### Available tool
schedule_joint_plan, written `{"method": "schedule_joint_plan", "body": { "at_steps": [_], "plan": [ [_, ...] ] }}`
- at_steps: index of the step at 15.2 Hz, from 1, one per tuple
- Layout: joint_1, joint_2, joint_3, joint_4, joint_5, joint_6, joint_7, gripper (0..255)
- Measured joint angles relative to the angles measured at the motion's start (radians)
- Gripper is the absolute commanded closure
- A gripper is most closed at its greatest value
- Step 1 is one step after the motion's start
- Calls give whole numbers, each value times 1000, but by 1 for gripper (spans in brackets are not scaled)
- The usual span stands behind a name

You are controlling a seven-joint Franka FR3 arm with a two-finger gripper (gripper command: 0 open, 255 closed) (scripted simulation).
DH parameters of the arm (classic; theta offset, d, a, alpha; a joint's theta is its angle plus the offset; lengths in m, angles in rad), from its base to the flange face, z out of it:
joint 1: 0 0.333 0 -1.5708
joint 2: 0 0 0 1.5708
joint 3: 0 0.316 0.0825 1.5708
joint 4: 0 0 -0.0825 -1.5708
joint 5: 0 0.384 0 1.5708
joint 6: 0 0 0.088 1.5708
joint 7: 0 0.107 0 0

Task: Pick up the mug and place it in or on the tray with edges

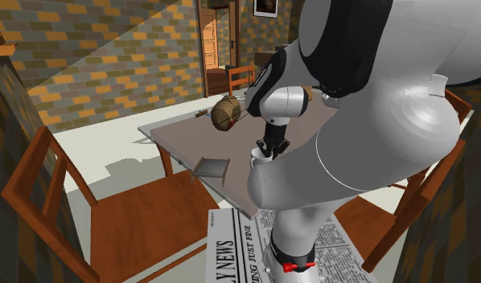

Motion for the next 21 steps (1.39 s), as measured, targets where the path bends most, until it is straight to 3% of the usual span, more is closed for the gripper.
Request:
{"method": "schedule_joint_plan", "body": {
  "at_steps": [6, 21],
  "plan": [
    [-1, -7, 0, 4, -1, -11, 0, 255],
    [-3, -120, 16, 137, 1, -257, 17, 255]
  ]
}}
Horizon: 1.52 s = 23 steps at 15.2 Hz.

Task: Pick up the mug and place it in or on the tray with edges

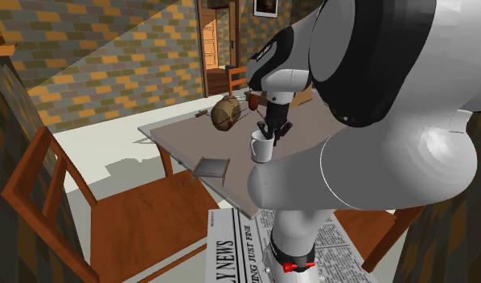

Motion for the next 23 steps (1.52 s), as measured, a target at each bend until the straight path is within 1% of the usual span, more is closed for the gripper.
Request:
{"method": "schedule_joint_plan", "body": {
  "at_steps": [7, 8, 10, 14, 18, 23],
  "plan": [
    [1, -22, 4, 87, 1, -108, 4, 255],
    [8, -20, 15, 92, 10, -112, 16, 255],
    [33, -16, 55, 111, 38, -124, 60, 255],
    [85, 21, 139, 144, 98, -115, 154, 255],
    [133, 84, 228, 197, 154, -96, 254, 255],
    [173, 168, 324, 281, 199, -82, 366, 255]
  ]
}}
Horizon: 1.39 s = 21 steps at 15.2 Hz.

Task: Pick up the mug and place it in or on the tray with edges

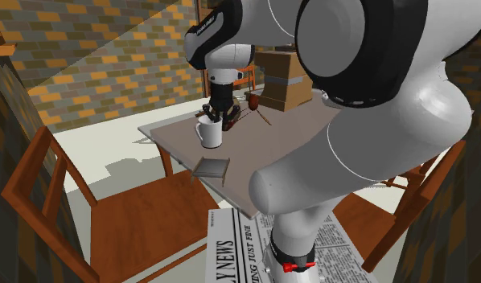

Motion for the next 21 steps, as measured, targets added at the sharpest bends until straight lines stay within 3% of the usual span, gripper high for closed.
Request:
{"method": "schedule_joint_plan", "body": {
  "at_steps": [3, 21],
  "plan": [
    [9, 34, 28, 16, 10, 21, 30, 255],
    [16, 117, 62, -145, 35, 265, 20, 255]
  ]
}}
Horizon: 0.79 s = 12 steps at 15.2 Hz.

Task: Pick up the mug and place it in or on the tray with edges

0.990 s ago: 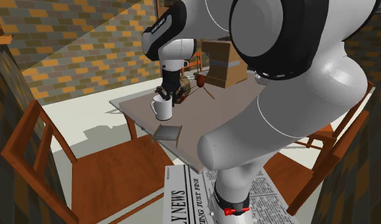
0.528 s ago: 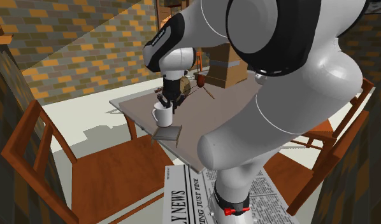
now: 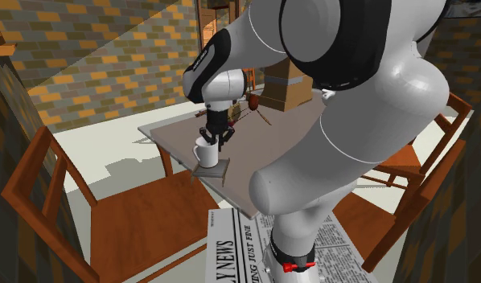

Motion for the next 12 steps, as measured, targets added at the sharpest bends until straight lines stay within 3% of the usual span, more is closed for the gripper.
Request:
{"method": "schedule_joint_plan", "body": {
  "at_steps": [4, 5, 12],
  "plan": [
    [0, 1, 1, -2, 0, 3, 0, 255],
    [0, 1, 1, -2, 0, 3, 0, 0],
    [-1, -1, -1, 13, -2, -13, 2, 0]
  ]
}}
